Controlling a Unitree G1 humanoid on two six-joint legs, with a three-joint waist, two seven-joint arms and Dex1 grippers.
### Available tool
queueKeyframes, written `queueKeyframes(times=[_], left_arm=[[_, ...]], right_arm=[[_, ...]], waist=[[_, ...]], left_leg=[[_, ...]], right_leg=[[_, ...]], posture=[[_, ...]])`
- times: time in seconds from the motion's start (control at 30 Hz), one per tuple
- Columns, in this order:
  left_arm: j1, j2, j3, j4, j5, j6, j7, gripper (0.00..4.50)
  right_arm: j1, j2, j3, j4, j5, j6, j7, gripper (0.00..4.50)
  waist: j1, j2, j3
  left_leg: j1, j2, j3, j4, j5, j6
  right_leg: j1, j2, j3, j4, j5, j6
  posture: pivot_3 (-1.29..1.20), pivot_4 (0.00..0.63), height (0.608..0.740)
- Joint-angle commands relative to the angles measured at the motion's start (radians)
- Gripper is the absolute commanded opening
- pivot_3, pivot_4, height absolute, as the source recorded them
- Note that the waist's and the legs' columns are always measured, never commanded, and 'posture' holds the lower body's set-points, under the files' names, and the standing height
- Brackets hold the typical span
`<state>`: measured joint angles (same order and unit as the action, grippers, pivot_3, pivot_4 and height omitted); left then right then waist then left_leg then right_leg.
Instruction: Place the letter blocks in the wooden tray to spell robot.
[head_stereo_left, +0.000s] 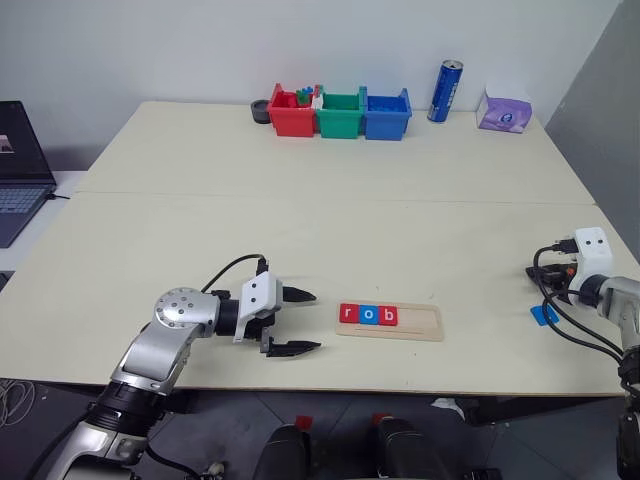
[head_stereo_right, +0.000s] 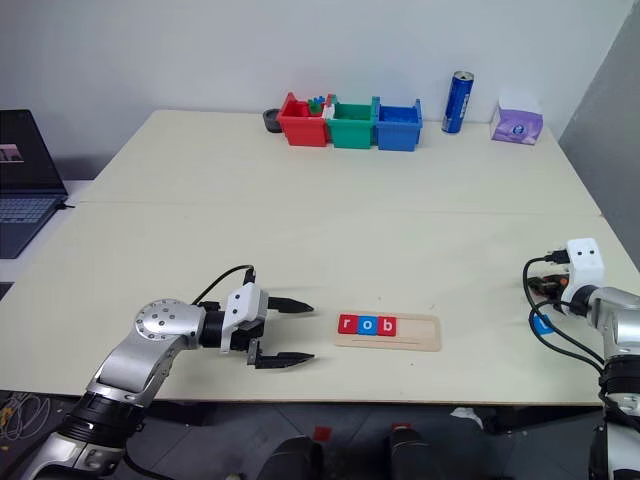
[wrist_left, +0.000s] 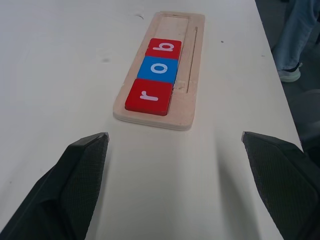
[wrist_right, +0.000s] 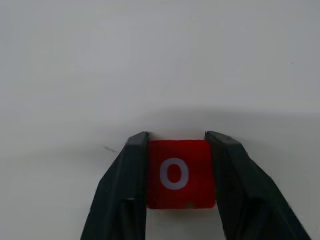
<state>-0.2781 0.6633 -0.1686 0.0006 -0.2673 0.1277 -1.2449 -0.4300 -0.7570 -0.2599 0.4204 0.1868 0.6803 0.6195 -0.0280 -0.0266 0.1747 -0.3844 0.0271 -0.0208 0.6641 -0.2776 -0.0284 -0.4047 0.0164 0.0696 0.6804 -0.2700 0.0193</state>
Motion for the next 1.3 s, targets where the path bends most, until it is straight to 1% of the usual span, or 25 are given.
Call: queueKeyframes(times=[0.03,0.17,0.27,0.37,0.47,0.63,0.73,0.87,0.93,1.0,1.03,1.07,1.13,1.17,1.2,1.3], left_arm=[[-0.011,0.005,0.011,-0.035,-0.010,0.001,0.003,4.50],[-0.013,0.010,0.015,-0.030,-0.009,-0.002,-0.001,4.50],[-0.011,0.012,0.017,-0.028,-0.010,-0.004,-0.003,4.50],[-0.007,0.012,0.014,-0.024,-0.009,-0.009,-0.006,4.50],[-0.007,0.009,0.010,-0.016,-0.009,-0.016,-0.014,4.50],[-0.022,0.002,0.001,0.008,-0.003,-0.028,-0.027,4.50],[-0.031,-0.002,-0.002,0.019,0.000,-0.033,-0.032,4.50],[-0.034,-0.007,-0.002,0.024,0.003,-0.039,-0.034,4.50],[-0.033,-0.007,-0.001,0.026,0.003,-0.041,-0.034,4.50],[-0.027,-0.005,0.001,0.026,0.004,-0.044,-0.032,4.50],[-0.024,-0.004,0.003,0.025,0.004,-0.046,-0.031,4.50],[-0.022,-0.004,0.003,0.025,0.004,-0.047,-0.030,4.50],[-0.019,-0.003,0.004,0.024,0.005,-0.048,-0.028,4.50],[-0.018,-0.003,0.005,0.023,0.006,-0.049,-0.027,4.50],[-0.018,-0.003,0.004,0.023,0.006,-0.049,-0.026,4.50],[-0.018,-0.003,0.004,0.023,0.008,-0.049,-0.025,4.50]], right_arm=[[0.058,0.014,-0.014,-0.104,0.025,0.055,-0.018,1.39],[0.164,0.047,-0.033,-0.454,0.087,0.169,-0.049,1.39],[0.252,0.102,-0.045,-0.717,0.133,0.285,-0.105,1.39],[0.362,0.200,-0.046,-0.940,0.135,0.378,-0.208,1.39],[0.457,0.330,-0.050,-1.097,0.119,0.443,-0.324,1.39],[0.529,0.481,-0.008,-1.208,0.099,0.494,-0.441,1.39],[0.532,0.529,0.014,-1.199,0.078,0.483,-0.494,1.39],[0.517,0.577,-0.006,-1.166,0.074,0.455,-0.530,1.39],[0.506,0.602,-0.026,-1.163,0.082,0.447,-0.538,2.12],[0.479,0.611,-0.043,-1.172,0.094,0.444,-0.539,2.66],[0.458,0.605,-0.050,-1.178,0.099,0.447,-0.536,3.09],[0.444,0.600,-0.056,-1.181,0.102,0.449,-0.533,3.38],[0.402,0.582,-0.079,-1.185,0.115,0.466,-0.523,4.16],[0.378,0.554,-0.088,-1.187,0.124,0.477,-0.506,4.42],[0.359,0.532,-0.094,-1.186,0.131,0.485,-0.494,4.47],[0.324,0.406,-0.105,-1.162,0.178,0.508,-0.394,4.47]], waist=[[0.000,0.000,0.000],[-0.003,0.001,0.000],[-0.006,0.001,0.000],[-0.004,0.002,0.000],[-0.002,0.002,0.000],[-0.004,0.002,0.000],[-0.005,0.002,0.000],[-0.005,0.001,0.000],[-0.005,0.001,0.000],[-0.005,0.001,0.000],[-0.005,0.002,0.000],[-0.005,0.002,0.000],[-0.005,0.001,0.000],[-0.005,0.002,0.000],[-0.005,0.003,0.001],[-0.005,0.003,0.001]], left_leg=[[0.000,0.000,0.000,0.000,0.000,0.000],[-0.001,0.001,-0.002,-0.001,0.000,0.000],[-0.001,0.001,-0.003,-0.002,0.000,0.000],[-0.001,0.002,-0.004,-0.001,0.000,0.000],[-0.002,0.001,-0.004,-0.001,0.000,0.000],[-0.001,0.001,-0.004,-0.001,0.000,0.000],[0.000,0.001,-0.004,-0.001,0.000,0.000],[0.000,0.001,-0.003,-0.001,0.000,0.000],[0.000,0.001,-0.003,-0.001,0.000,0.000],[0.000,0.001,-0.003,-0.001,0.000,0.000],[0.000,0.001,-0.003,-0.001,0.000,0.000],[0.000,0.001,-0.004,-0.001,0.000,0.000],[0.000,0.001,-0.004,-0.001,0.000,0.000],[0.000,0.001,-0.004,-0.001,0.000,0.000],[-0.001,0.001,-0.003,-0.001,0.000,0.000],[-0.001,0.001,-0.003,-0.001,0.000,0.000]], right_leg=[[0.000,0.000,0.000,0.000,0.000,0.000],[-0.001,0.001,0.000,0.000,0.000,0.000],[-0.001,0.001,0.000,0.001,-0.001,0.001],[-0.001,0.001,0.000,0.001,-0.003,0.004],[-0.001,0.001,0.000,0.000,-0.003,0.005],[-0.002,0.000,0.001,0.000,-0.003,0.005],[-0.002,0.000,0.001,0.000,-0.003,0.005],[-0.002,0.001,0.000,0.000,-0.003,0.005],[-0.002,0.001,0.000,0.000,-0.003,0.005],[-0.002,0.001,0.000,0.000,-0.003,0.005],[-0.002,0.001,0.000,0.000,-0.003,0.005],[-0.002,0.001,0.001,0.000,-0.003,0.005],[-0.002,0.001,0.001,0.000,-0.003,0.005],[-0.002,0.001,0.000,0.000,-0.003,0.005],[-0.002,0.001,0.000,0.000,-0.003,0.005],[-0.002,0.001,0.000,0.000,-0.003,0.005]], posture=[[0.00,0.150,0.740],[0.00,0.150,0.740],[0.00,0.150,0.740],[0.00,0.150,0.740],[0.00,0.150,0.740],[0.00,0.150,0.740],[0.00,0.150,0.740],[0.00,0.150,0.740],[0.00,0.150,0.740],[0.00,0.150,0.740],[0.00,0.150,0.740],[0.00,0.150,0.740],[0.00,0.150,0.740],[0.00,0.150,0.740],[0.00,0.150,0.740],[0.00,0.150,0.740]])
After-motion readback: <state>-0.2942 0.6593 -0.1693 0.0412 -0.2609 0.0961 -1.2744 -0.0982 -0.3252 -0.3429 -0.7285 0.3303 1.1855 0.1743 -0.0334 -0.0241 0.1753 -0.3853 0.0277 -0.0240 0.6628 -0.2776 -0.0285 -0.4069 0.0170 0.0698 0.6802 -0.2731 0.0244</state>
